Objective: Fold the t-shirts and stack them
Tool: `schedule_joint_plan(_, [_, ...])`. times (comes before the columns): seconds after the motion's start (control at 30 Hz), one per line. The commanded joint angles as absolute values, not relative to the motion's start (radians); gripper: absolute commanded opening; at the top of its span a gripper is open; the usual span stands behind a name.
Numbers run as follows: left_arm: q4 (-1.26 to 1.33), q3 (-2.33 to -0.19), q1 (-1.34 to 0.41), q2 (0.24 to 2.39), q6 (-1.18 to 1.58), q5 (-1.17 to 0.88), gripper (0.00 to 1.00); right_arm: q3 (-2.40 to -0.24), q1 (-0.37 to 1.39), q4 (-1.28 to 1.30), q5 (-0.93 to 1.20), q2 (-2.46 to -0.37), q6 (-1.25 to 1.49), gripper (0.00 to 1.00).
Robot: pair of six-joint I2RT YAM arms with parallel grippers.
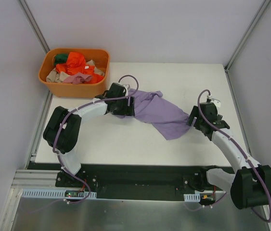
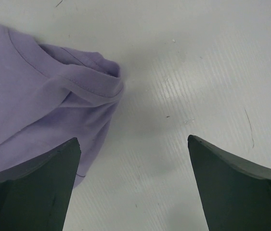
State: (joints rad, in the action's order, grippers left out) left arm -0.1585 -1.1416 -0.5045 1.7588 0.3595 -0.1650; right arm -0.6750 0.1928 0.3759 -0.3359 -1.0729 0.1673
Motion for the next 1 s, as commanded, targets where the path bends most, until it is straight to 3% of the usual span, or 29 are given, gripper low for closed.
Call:
schedule_joint_plan(0.0, [-0.129, -1.134, -0.511, 1.779, 0.33, -0.225, 0.67, -0.712, 0.178, 0.304, -0.334, -1.12, 0.206, 0.96])
schedule_joint_plan(0.13, [-0.127, -1.144, -0.511, 1.802, 0.331, -0.244, 0.47, -0.756, 0.173, 0.316, -0.367, -1.176, 0.258, 0.96])
schedule_joint_plan(0.27, [-0.129, -1.144, -0.511, 1.789, 0.322, -0.233, 0.01, -0.79, 0.167, 0.275, -0.341, -1.242, 0.287, 0.96])
schedule_joint_plan(0.47, [-0.126, -1.098, -0.511, 1.688, 0.348, -0.169, 0.0, -0.859, 0.164, 0.264, -0.278, -1.339, 0.336, 0.99])
schedule_joint_plan(0.77, [-0.124, -1.083, -0.511, 1.617, 0.367, -0.198, 0.0, -0.884, 0.166, 0.192, -0.169, -1.449, 0.423, 0.88])
schedule_joint_plan(0.97, [-0.115, -1.054, -0.511, 1.56, 0.371, -0.138, 0.0, -0.911, 0.175, 0.158, -0.181, -1.563, 0.431, 0.68])
